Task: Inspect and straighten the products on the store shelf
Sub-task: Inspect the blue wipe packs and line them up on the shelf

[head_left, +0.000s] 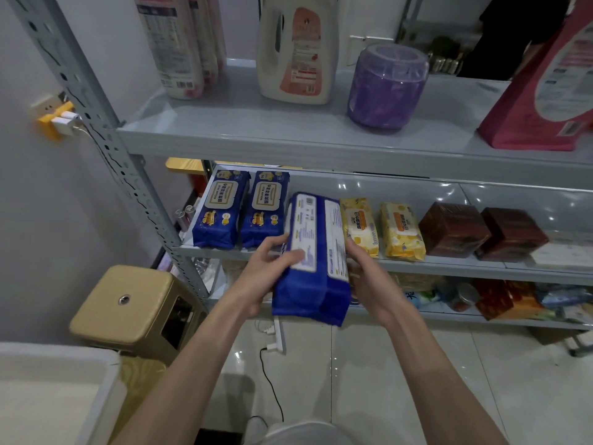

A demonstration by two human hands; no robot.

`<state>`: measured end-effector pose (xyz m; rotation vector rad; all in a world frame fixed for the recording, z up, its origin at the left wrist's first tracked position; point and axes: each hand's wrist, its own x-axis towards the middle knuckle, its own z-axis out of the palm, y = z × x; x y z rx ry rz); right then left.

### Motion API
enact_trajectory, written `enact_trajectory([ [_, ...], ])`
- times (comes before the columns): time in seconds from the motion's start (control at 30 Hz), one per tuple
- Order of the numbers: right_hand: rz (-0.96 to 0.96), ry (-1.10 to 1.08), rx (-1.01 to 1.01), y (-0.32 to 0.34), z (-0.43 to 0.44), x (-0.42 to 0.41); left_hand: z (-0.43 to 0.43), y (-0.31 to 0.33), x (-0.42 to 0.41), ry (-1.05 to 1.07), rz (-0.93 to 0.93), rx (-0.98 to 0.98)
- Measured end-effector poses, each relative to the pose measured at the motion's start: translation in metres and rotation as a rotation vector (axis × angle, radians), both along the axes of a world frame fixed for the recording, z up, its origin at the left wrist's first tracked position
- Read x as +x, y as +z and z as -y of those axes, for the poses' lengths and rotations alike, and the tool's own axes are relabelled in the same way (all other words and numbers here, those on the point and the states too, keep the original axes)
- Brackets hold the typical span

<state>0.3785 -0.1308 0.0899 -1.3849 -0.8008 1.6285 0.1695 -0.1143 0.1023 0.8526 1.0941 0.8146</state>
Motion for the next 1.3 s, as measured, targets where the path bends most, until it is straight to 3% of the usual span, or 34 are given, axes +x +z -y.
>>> enact_trajectory([
  [0.17, -0.003, 0.032, -0.024, 0.0, -0.002, -0.007, 0.008, -0.009, 0.009, -0.021, -0.325, 0.331],
  [0.43, 0.007, -0.05, -0.051, -0.015, 0.004, -0.011, 0.001, -0.014, 0.011, 0.061, -0.186, 0.151],
  [0.6, -0.03, -0.076, -0.023, -0.019, 0.01, -0.011, -0.001, -0.022, 0.009, -0.077, -0.086, -0.072],
  [1.3, 0.072, 0.13, 0.118, -0.025, 0.016, 0.012, 0.007, -0.023, -0.01, -0.107, -0.116, 0.085],
])
